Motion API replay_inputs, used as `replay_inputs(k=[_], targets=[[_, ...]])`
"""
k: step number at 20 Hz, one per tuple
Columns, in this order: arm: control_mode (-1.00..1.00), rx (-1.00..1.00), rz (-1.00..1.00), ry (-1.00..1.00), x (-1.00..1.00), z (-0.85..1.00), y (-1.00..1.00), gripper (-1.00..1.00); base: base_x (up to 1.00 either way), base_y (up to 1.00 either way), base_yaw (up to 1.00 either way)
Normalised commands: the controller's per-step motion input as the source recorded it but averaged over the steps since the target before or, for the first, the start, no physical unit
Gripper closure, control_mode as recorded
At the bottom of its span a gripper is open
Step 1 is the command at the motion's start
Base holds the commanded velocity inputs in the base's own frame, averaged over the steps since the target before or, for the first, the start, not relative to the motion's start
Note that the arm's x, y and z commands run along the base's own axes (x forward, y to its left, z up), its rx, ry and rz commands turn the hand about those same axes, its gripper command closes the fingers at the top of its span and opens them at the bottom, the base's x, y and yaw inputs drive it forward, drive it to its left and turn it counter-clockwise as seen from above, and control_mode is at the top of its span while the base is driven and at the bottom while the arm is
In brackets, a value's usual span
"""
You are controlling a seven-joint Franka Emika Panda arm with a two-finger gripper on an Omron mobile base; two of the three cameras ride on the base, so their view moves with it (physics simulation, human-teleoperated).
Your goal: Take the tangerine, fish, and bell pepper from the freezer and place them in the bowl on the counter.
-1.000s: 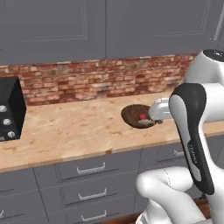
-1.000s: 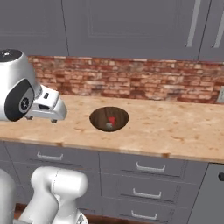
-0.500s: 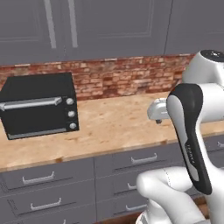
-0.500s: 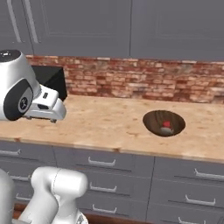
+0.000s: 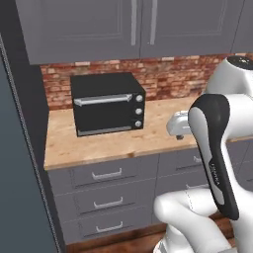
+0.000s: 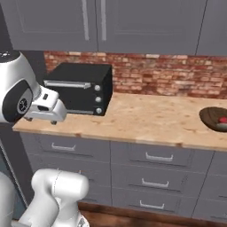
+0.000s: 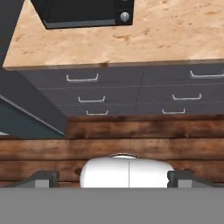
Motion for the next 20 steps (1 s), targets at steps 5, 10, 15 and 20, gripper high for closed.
replay_inputs(k=[5,10,15,20], targets=[[1.0,0.0,0.0,0.0,0.0,0.0,0.0,-1.0,0.0,1.0,0.0],[1.0,0.0,0.0,0.0,0.0,0.0,0.0,-1.0,0.0,1.0,0.0],[1.0,0.0,0.0,0.0,0.0,0.0,0.0,-1.0,0.0,0.98,0.0],[1.0,0.0,0.0,0.0,0.0,0.0,0.0,-1.0,0.0,0.86,0.0]])
